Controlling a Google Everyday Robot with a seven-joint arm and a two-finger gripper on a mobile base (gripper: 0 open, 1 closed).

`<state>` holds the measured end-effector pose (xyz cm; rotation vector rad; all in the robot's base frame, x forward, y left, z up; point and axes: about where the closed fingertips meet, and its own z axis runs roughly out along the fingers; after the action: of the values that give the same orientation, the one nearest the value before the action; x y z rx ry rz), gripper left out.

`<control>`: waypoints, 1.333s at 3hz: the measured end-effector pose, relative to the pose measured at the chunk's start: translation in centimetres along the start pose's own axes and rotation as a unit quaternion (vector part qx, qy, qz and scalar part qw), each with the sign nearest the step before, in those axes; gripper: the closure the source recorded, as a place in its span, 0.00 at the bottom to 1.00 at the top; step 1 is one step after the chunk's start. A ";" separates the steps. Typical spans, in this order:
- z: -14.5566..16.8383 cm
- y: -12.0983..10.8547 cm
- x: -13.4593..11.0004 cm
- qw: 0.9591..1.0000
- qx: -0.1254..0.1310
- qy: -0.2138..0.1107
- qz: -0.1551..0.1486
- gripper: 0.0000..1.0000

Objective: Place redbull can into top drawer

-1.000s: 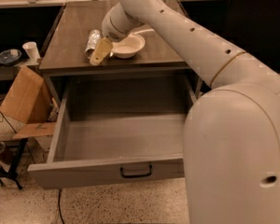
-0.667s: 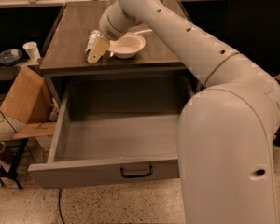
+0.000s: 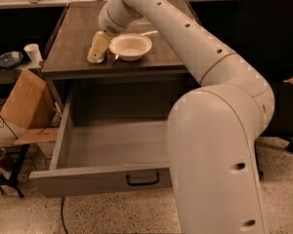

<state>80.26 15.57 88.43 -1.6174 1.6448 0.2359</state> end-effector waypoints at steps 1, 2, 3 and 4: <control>1.0 -0.2 0.1 1.000 -0.020 -0.004 0.006 0.00; 1.4 -0.3 0.1 1.000 -0.024 -0.005 0.008 0.00; 2.0 -0.4 0.2 0.999 -0.030 -0.002 0.012 0.00; 2.5 -0.5 0.7 0.999 -0.037 0.006 0.018 0.00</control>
Offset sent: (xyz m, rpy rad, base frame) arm 0.0149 0.0021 -0.0009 0.0166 0.0435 0.0214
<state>81.84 16.53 86.47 -1.6476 1.6927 0.3095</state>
